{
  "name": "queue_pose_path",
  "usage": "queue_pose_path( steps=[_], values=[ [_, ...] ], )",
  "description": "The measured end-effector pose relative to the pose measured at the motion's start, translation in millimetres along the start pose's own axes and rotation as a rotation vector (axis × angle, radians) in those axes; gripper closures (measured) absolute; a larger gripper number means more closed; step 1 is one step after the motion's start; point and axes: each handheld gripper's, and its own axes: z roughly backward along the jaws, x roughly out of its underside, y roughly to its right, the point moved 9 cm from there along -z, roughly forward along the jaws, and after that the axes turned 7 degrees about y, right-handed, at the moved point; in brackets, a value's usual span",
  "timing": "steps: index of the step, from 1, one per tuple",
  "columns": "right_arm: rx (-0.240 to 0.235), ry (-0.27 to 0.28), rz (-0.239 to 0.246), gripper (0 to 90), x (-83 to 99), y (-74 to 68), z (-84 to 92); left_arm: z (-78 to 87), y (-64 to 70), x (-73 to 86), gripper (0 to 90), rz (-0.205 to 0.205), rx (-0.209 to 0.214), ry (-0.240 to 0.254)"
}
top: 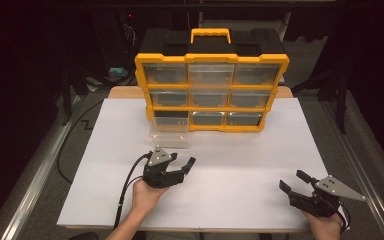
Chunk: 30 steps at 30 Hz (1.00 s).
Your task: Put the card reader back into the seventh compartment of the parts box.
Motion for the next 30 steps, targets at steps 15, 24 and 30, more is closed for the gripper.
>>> queue_pose_path(
  steps=[15,24,30],
  values=[
    [-0.002,-0.004,-0.005,25.5,0.4,0.0,-0.3,-10.0,-4.7,-8.9,37.3,0.05,-0.013,-0.154],
    [-0.003,-0.005,-0.008,25.4,0.6,0.4,-0.4,-21.5,-9.9,-9.2,37.2,0.042,-0.049,-0.249],
    [-0.003,-0.006,-0.01,25.4,0.8,0.6,-0.4,-30.4,-11.0,-3.6,41.7,0.012,-0.068,-0.348]
  ],
)
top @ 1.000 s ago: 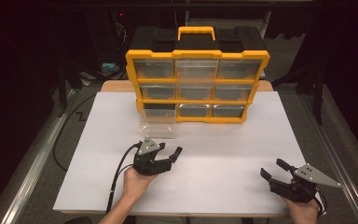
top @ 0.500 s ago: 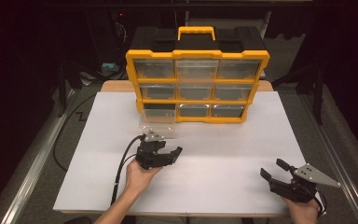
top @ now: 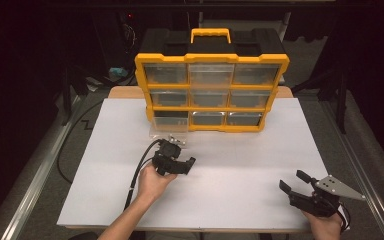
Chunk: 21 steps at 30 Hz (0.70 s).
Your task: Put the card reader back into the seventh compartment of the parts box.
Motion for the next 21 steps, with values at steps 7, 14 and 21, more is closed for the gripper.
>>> queue_pose_path(
  steps=[7,14,21],
  values=[
    [-0.001,0.0,-0.001,25.4,0.1,0.1,0.0,-8.6,-2.3,0.1,42.4,0.008,-0.004,-0.049],
    [-0.003,-0.005,-0.001,25.4,0.7,-0.2,-0.4,-15.2,-2.4,2.4,43.4,-0.01,-0.007,-0.091],
    [-0.004,-0.004,0.002,25.4,0.7,-0.2,-0.2,-22.3,1.1,3.3,45.6,-0.034,-0.009,-0.113]
  ],
)
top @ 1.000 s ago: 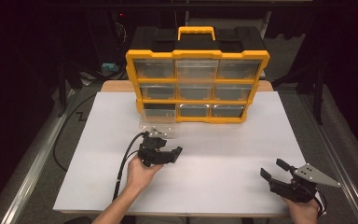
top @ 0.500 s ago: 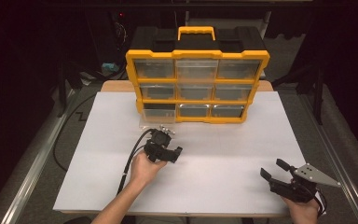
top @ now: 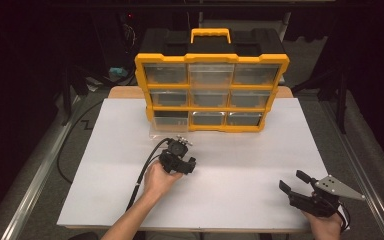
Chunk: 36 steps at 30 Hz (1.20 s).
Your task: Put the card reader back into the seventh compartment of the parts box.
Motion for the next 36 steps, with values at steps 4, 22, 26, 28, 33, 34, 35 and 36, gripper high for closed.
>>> queue_pose_path(
  steps=[4,22,26,28,33,34,35,36],
  values=[
    [-0.001,0.0,0.0,25.4,0.0,0.0,-0.1,-4.0,0.0,1.4,49.5,-0.001,0.007,-0.012],
    [-0.003,0.005,-0.001,25.3,-0.6,-0.6,0.2,-6.9,4.2,5.0,72.4,-0.061,-0.016,-0.013],
    [-0.002,0.004,0.0,25.3,-0.5,-0.5,0.2,-6.7,3.6,4.8,72.8,-0.056,-0.002,-0.013],
    [-0.002,0.005,0.0,25.3,-0.5,-0.6,0.2,-6.4,3.2,4.7,73.0,-0.057,0.006,-0.012],
    [-0.002,0.002,-0.001,25.3,-0.2,-0.8,0.2,-3.6,1.6,4.6,73.0,-0.06,0.023,-0.01],
    [-0.002,0.002,0.0,25.3,-0.3,-0.7,0.2,-2.3,1.8,4.3,73.0,-0.06,0.026,-0.008],
    [-0.001,0.002,-0.001,25.3,-0.2,-0.5,0.3,-0.7,1.9,4.2,73.0,-0.061,0.025,-0.003],
    [-0.001,0.002,0.0,25.3,-0.2,-0.4,0.2,1.0,2.1,3.9,73.0,-0.064,0.028,0.003]
  ],
)
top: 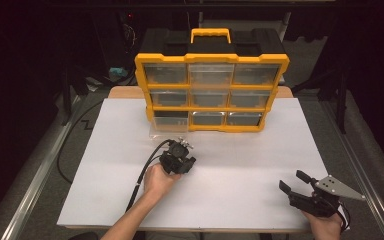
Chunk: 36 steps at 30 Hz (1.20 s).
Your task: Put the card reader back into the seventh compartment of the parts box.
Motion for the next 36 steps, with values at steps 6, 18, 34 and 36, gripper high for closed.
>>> queue_pose_path(
  steps=[6,18,34,36],
  values=[
    [0.0,-0.003,-0.001,25.3,0.2,-0.4,0.0,10.1,2.8,-0.4,73.0,-0.017,0.006,0.023],
    [0.002,0.0,-0.001,25.3,-0.1,0.1,-0.1,29.3,4.4,1.2,72.9,-0.036,0.024,0.049],
    [0.003,-0.001,-0.001,25.3,0.3,0.7,-0.2,48.2,2.4,0.7,73.0,-0.03,0.038,0.081],
    [0.003,-0.002,-0.002,25.3,0.3,0.6,-0.1,50.8,1.5,0.4,72.9,-0.024,0.039,0.088]
  ],
)
